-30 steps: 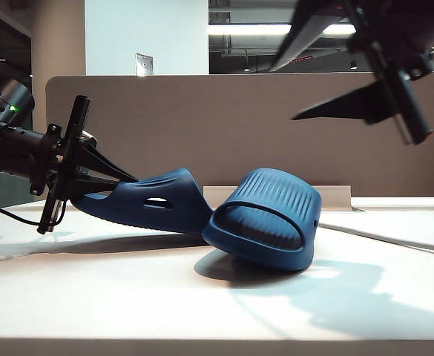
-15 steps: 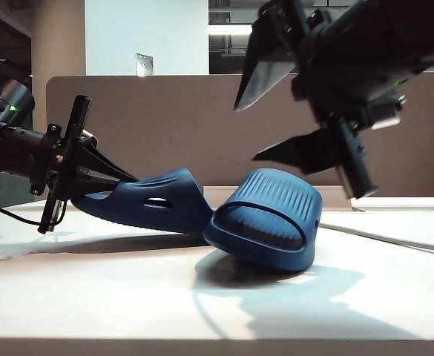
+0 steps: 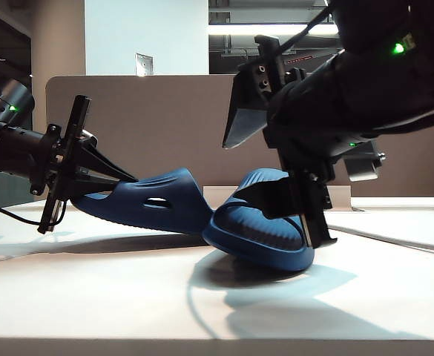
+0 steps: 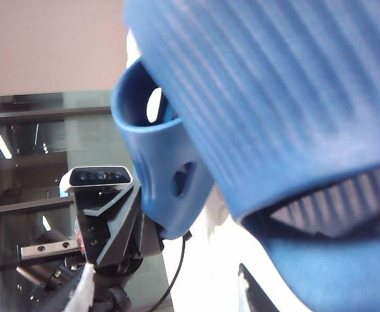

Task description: Interlock the pair of blue slippers on the table with their fronts facing up.

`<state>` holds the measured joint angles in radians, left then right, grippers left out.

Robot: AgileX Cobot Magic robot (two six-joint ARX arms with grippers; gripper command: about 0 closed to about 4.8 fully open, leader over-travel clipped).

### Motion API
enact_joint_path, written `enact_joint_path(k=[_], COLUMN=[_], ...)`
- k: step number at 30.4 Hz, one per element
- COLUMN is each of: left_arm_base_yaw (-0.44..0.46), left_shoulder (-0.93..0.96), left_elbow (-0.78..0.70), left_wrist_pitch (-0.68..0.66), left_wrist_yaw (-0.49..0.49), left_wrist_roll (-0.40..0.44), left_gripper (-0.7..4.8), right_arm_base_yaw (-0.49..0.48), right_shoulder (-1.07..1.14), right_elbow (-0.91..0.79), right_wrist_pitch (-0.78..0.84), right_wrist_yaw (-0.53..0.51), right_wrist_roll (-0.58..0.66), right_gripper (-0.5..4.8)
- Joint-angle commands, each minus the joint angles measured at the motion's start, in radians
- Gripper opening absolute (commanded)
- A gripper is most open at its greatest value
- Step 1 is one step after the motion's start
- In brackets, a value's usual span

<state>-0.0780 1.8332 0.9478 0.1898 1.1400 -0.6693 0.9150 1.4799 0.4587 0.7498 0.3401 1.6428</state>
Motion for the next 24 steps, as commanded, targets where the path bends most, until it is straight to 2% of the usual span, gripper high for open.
enact_joint_path(k=[1,12,24], left_arm_base_yaw=[-0.002,-0.002,-0.002], left_shoulder=[-0.006,-0.007,-0.007], left_elbow=[0.002,0.002,0.002], left_wrist_pitch=[-0.001,-0.002,-0.002], left_wrist_yaw=[0.008,0.016,0.027], left_wrist_roll=[0.012,0.031,0.034], left_gripper=[-0.06,-0.06,-0.06], right_arm_base_yaw=[0.002,0.002,0.001], right_shoulder=[-0.002,0.000,0.014], right_elbow=[0.003,0.002,0.003], right_wrist_pitch=[0.014,-0.022,-0.082], right_wrist_yaw=[0.024,0.085,0.146], right_wrist_roll=[0.008,0.046,0.148], right_gripper=[2.73,2.69,2.61])
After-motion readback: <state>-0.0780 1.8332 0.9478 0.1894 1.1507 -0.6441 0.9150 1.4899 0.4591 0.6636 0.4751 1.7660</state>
